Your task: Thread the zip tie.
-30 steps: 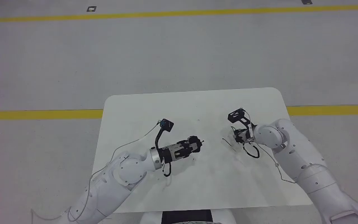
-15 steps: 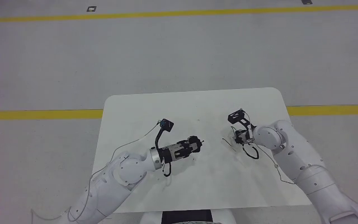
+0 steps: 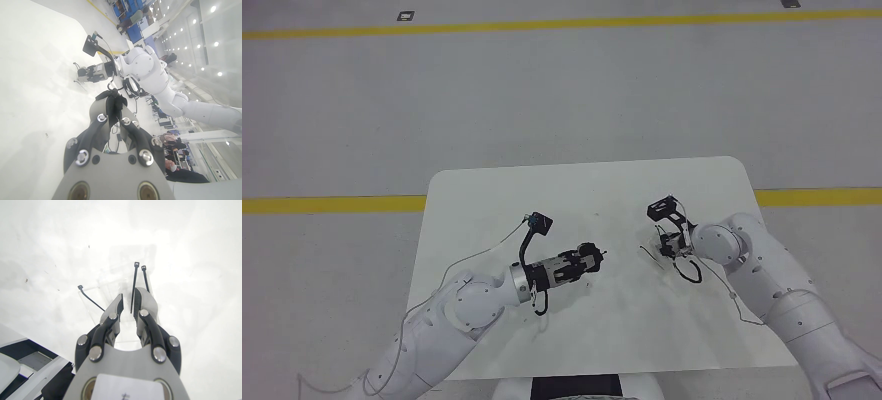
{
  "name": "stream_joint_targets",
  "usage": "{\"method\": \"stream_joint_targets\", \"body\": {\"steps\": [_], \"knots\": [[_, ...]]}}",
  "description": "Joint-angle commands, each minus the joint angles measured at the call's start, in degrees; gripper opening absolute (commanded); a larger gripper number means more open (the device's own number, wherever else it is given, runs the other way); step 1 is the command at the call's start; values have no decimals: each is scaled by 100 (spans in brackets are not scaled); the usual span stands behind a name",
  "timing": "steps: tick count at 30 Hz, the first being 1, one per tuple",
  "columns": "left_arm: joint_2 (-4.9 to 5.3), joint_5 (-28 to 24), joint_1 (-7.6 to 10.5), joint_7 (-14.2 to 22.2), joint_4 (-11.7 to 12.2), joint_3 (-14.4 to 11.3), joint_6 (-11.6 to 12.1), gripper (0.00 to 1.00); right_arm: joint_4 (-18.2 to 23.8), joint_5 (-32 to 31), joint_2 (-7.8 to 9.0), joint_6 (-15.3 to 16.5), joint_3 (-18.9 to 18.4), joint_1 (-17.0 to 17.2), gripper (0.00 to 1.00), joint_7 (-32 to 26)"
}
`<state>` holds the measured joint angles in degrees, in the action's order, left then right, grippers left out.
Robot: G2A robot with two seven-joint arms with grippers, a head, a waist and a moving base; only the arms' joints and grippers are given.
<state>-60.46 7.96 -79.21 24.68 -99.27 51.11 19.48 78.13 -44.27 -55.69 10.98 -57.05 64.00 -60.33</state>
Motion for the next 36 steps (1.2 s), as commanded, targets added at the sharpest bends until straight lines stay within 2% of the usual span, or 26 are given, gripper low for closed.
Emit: {"method": "stream_joint_targets", "body": {"steps": [1, 4, 6, 7, 16, 22, 29, 33, 36], "knots": [[0, 0, 0, 0, 0, 0, 0, 0, -52, 15, -13, -5, 20, -25, 16, 7], [0, 0, 0, 0, 0, 0, 0, 0, -117, 64, -30, -12, 29, -48, 13, 40], [0, 0, 0, 0, 0, 0, 0, 0, -153, 94, -38, -10, 20, -56, 7, 84], [0, 0, 0, 0, 0, 0, 0, 0, -167, 104, -40, -7, 13, -57, 0, 105], [0, 0, 0, 0, 0, 0, 0, 0, -43, 123, -1, 41, -179, 45, 0, 164], [0, 0, 0, 0, 0, 0, 0, 0, 414, 542, 139, 308, -769, 355, 0, 146], [0, 0, 0, 0, 0, 0, 0, 0, 933, 1538, 321, 850, -1694, 868, 0, 164], [0, 0, 0, 0, 0, 0, 0, 0, 1208, 2453, 389, 850, -1956, 1106, 0, 73], [0, 0, 0, 0, 0, 0, 0, 0, 1205, 2503, 396, 850, -1974, 1112, 0, 48]]}}
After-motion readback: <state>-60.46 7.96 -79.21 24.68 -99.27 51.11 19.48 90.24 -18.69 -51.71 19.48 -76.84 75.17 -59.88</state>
